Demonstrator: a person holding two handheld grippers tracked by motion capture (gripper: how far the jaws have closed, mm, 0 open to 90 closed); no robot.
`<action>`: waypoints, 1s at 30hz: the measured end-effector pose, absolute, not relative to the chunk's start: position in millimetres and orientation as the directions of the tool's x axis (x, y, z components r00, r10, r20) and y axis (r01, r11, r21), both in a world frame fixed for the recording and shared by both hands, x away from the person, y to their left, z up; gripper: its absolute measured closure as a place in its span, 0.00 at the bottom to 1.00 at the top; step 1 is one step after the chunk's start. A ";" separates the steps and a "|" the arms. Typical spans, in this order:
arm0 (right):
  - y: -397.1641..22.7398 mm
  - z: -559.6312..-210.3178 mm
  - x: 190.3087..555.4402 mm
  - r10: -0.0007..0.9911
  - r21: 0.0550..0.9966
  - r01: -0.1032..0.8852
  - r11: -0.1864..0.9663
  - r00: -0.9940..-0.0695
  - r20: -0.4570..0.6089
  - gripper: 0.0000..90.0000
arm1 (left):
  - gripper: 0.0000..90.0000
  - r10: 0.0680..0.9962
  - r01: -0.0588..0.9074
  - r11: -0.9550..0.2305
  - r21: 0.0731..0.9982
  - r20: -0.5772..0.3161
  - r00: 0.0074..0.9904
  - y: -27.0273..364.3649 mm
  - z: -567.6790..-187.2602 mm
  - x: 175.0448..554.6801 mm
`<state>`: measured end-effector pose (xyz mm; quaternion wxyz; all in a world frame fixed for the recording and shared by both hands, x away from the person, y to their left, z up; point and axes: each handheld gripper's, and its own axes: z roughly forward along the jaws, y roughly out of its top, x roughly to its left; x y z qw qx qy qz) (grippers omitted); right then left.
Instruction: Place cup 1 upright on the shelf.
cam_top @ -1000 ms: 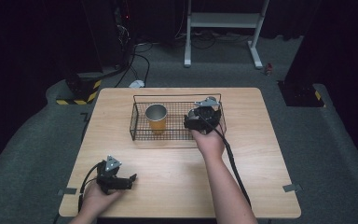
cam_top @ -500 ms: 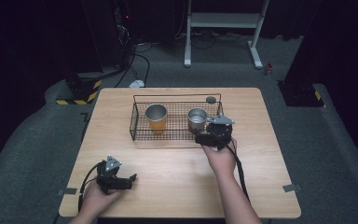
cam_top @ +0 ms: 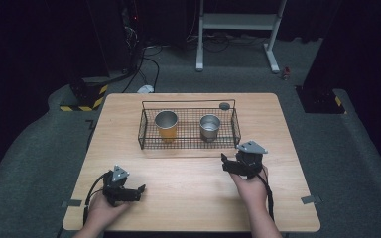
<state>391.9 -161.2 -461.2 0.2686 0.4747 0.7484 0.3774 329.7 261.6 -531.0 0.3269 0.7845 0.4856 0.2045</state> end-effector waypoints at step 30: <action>-193.7 -525.2 355.5 0.951 0.707 0.668 0.232 -0.310 -0.019 0.15 | 0.00 0.897 0.630 -0.314 0.711 0.005 0.441 261.1 -530.9 330.3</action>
